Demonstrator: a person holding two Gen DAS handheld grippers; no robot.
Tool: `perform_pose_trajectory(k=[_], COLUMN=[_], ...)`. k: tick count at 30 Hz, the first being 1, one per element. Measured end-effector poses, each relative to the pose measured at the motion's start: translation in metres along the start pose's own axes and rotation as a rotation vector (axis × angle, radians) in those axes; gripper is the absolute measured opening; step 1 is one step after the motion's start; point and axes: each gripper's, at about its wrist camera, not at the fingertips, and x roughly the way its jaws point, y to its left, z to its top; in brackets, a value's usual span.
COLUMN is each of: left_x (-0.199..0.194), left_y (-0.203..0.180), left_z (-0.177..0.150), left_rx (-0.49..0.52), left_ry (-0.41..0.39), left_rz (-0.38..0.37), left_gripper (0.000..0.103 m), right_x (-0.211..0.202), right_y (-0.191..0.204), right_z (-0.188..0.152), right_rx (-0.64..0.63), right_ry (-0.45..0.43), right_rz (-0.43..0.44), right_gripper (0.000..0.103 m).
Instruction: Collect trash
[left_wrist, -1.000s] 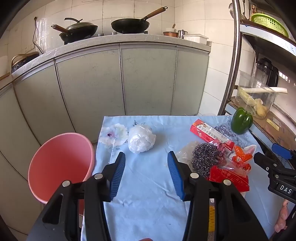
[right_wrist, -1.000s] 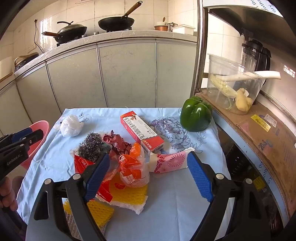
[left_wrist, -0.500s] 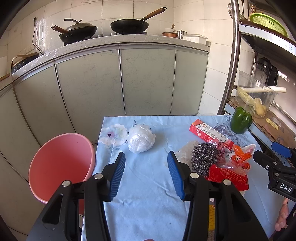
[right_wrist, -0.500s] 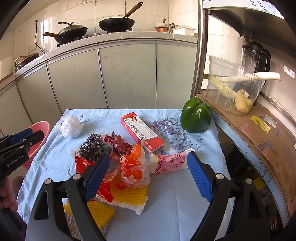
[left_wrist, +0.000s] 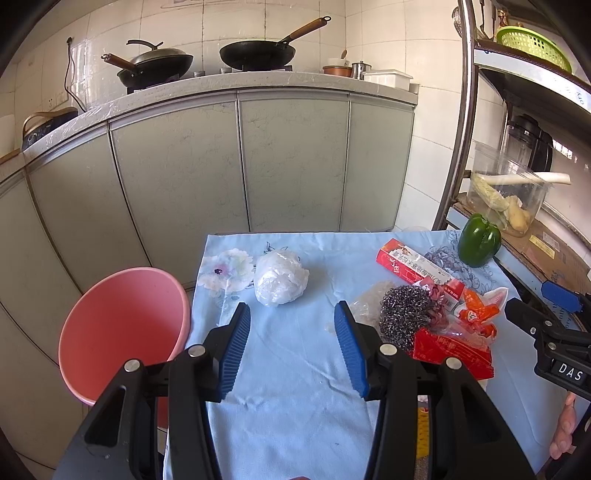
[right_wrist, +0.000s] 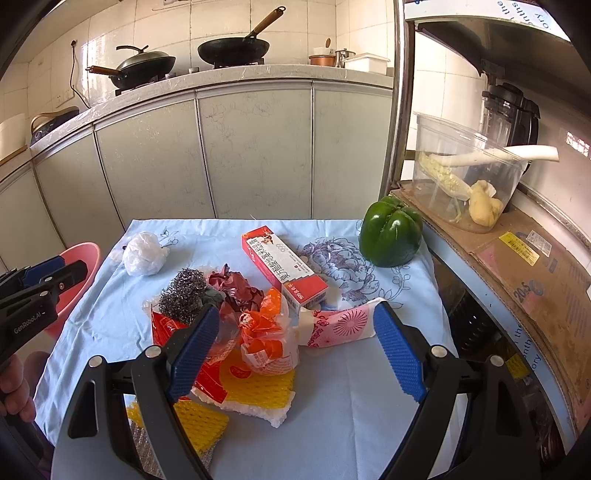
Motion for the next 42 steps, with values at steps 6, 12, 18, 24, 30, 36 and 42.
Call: perform_pose_trajectory(k=[6, 12, 18, 24, 30, 36, 42], left_x=[-0.001, -0.003, -0.003, -0.002, -0.002, 0.001, 0.01], left_y=[-0.001, -0.002, -0.005, -0.005, -0.003, 0.0, 0.01], left_z=[0.001, 0.003, 0.004, 0.004, 0.003, 0.001, -0.002], left_rx=[-0.001, 0.0, 0.001, 0.0, 0.006, 0.006, -0.015], left_ry=[-0.001, -0.002, -0.002, -0.006, -0.018, -0.019, 0.008], left_rz=[-0.001, -0.004, -0.012, -0.014, -0.023, -0.039, -0.055], left_gripper=[0.047, 0.047, 0.047, 0.047, 0.047, 0.051, 0.053], right_x=[-0.003, -0.003, -0.003, -0.005, -0.009, -0.007, -0.006], right_y=[0.001, 0.002, 0.004, 0.007, 0.008, 0.005, -0.003], right_z=[0.003, 0.004, 0.004, 0.005, 0.006, 0.003, -0.002], right_rx=[-0.006, -0.011, -0.016, -0.018, -0.023, -0.022, -0.009], right_ry=[-0.005, -0.009, -0.02, -0.045, -0.069, -0.058, -0.049], right_rz=[-0.001, -0.003, -0.004, -0.007, -0.01, -0.014, -0.012], right_gripper=[0.086, 0.086, 0.086, 0.086, 0.086, 0.086, 0.086])
